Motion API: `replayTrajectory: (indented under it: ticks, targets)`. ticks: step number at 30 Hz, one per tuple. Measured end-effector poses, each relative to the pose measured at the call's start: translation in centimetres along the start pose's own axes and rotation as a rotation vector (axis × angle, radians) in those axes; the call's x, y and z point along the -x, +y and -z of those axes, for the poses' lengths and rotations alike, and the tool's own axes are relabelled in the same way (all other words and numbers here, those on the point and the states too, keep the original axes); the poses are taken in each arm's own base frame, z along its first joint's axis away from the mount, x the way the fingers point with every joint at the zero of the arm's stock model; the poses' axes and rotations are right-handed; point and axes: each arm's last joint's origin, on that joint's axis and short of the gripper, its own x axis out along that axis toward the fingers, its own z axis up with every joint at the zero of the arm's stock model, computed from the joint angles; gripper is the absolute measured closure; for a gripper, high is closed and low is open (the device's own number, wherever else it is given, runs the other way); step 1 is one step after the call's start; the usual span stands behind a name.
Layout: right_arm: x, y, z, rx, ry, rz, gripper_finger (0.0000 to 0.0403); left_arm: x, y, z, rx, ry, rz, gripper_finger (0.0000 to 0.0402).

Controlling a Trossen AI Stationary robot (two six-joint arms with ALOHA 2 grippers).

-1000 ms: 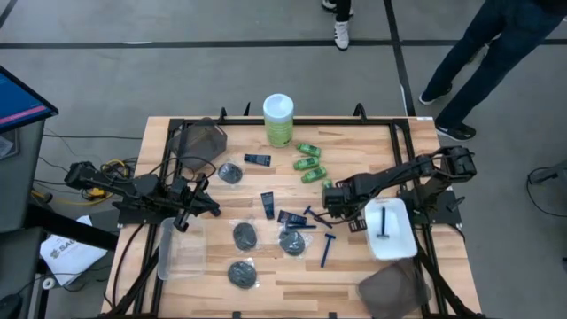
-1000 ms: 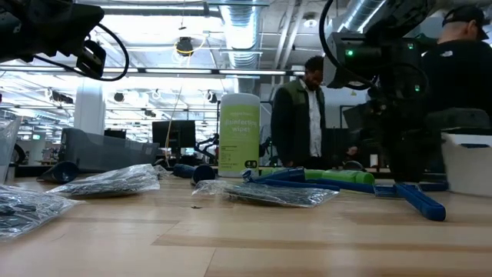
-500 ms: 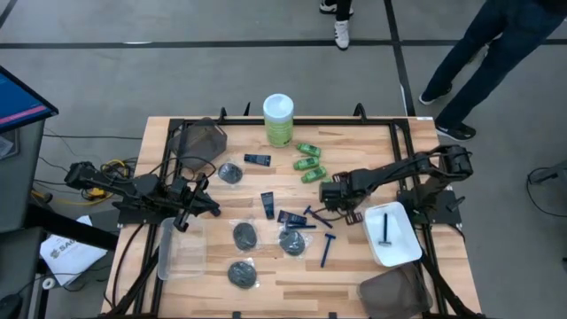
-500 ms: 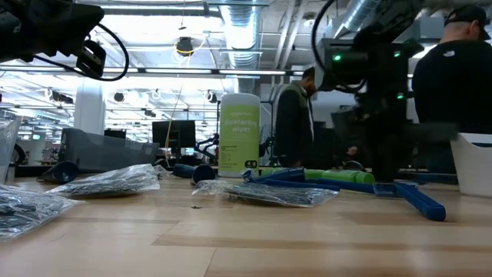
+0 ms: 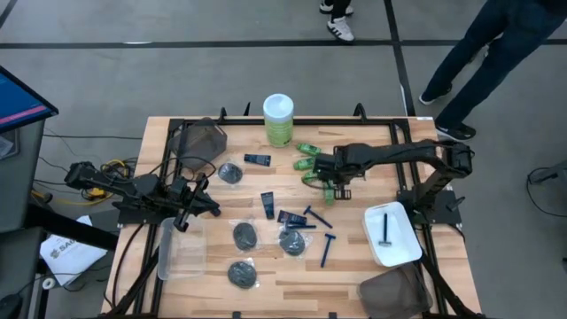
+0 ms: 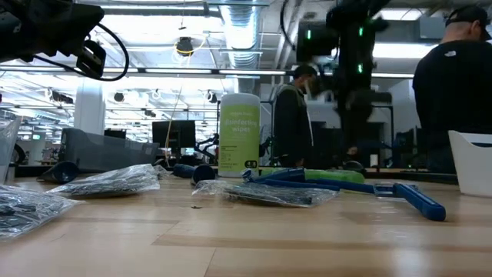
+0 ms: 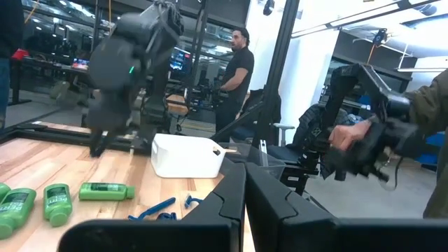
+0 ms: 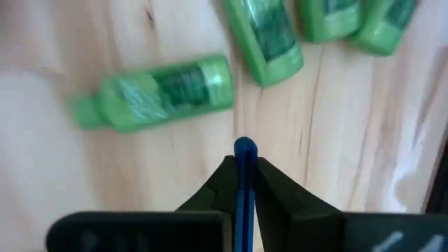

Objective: Pick & Place Travel size toiletries
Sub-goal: Put the blue razor into the white bin

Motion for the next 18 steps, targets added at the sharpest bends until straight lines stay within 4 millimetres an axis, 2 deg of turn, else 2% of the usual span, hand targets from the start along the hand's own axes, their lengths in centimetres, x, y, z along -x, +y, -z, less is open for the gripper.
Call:
replayTrajectory:
  ticks: [5,9,13,18]
  targets:
    - [5.3,-0.2,2.3,-0.278,-0.066,-0.017,0.0377,0.0,0.0,0.0,0.0,-0.001,0.0,0.0399]
    - [8.3,0.9,5.3,-0.581,-0.051,-0.036,0.0382,0.0,0.0,0.0,0.0,-0.002,0.001,0.0399]
    - [10.2,3.1,7.8,-0.831,0.013,-0.041,0.0382,0.0,0.0,0.0,0.0,-0.003,0.001,0.0399]
    - [11.0,6.5,8.9,-0.976,0.067,-0.044,0.0368,0.0,0.0,-0.1,0.001,-0.009,0.002,0.0399]
